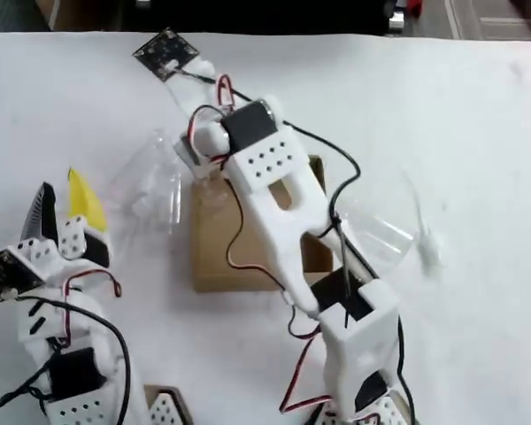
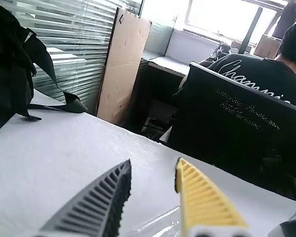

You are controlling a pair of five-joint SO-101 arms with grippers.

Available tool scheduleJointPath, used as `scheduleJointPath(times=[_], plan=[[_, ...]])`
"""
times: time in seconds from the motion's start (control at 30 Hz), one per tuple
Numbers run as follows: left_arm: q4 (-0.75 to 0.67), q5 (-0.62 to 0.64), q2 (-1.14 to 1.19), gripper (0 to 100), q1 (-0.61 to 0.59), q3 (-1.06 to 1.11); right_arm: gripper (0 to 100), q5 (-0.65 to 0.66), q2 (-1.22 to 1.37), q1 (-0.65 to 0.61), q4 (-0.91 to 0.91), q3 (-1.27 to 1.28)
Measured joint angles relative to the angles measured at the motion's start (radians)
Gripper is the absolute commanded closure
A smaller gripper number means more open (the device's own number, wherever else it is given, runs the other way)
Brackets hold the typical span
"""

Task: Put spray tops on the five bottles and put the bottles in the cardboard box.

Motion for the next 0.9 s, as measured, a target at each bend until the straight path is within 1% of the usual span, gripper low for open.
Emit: scheduleJointPath(times=[0.3,0.37,0.5,0.57,0.67,0.9], plan=[[0.000,0.000,0.000,85,0.000,0.000,97.4,0.000,0.005,0.000,-0.023,0.006],[0.000,0.000,0.000,85,0.000,0.000,93.4,0.000,0.005,0.000,-0.023,0.008],[0.000,0.000,0.000,85,0.000,0.000,82.1,0.000,0.005,0.000,-0.023,0.008],[0.000,0.000,0.000,85,0.000,0.000,78.6,0.000,0.006,0.000,-0.023,0.008],[0.000,0.000,0.000,85,0.000,0.000,76.8,0.000,0.008,0.000,-0.023,0.009],[0.000,0.000,0.000,85,0.000,0.000,76.5,0.000,0.008,0.000,-0.023,0.009]])
